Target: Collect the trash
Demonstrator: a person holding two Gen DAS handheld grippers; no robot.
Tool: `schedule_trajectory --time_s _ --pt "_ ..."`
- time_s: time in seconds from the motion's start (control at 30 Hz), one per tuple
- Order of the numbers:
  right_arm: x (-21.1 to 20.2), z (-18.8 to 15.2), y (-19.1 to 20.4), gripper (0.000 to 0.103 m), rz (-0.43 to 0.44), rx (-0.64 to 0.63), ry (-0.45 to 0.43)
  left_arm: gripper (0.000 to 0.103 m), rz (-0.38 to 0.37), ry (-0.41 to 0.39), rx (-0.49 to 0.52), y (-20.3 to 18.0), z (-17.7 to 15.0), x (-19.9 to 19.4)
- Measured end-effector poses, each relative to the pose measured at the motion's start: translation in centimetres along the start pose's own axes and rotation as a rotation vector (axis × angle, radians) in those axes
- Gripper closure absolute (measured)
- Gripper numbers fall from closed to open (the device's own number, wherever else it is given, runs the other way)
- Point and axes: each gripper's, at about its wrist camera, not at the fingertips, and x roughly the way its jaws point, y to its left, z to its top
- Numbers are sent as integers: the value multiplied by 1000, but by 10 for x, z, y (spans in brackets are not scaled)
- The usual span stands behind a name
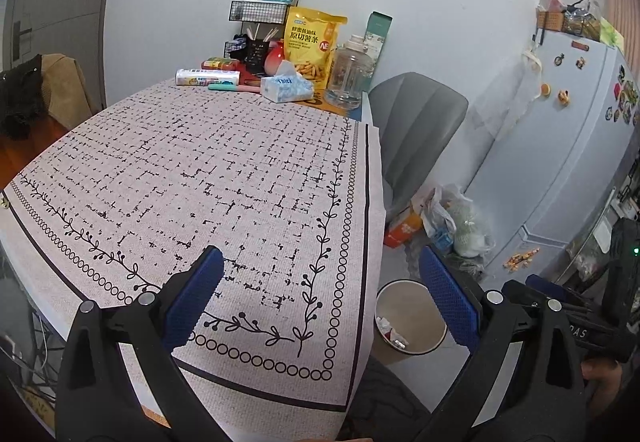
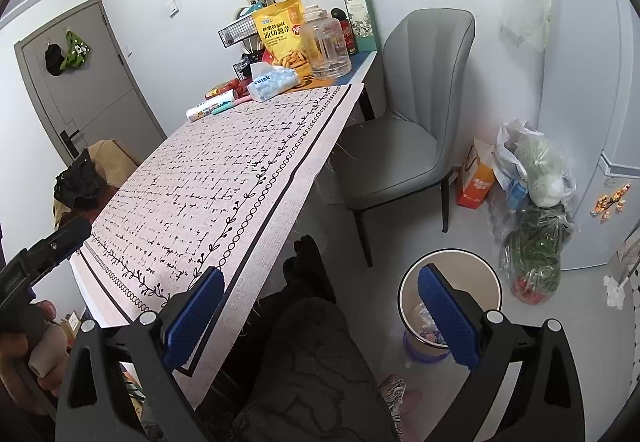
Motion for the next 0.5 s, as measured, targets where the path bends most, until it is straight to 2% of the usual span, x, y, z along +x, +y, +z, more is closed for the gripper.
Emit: schedule_trajectory --time_s 0.5 --pt "-4 2 2 8 -11 -17 -14 6 7 -19 -1 -1 -1 -8"
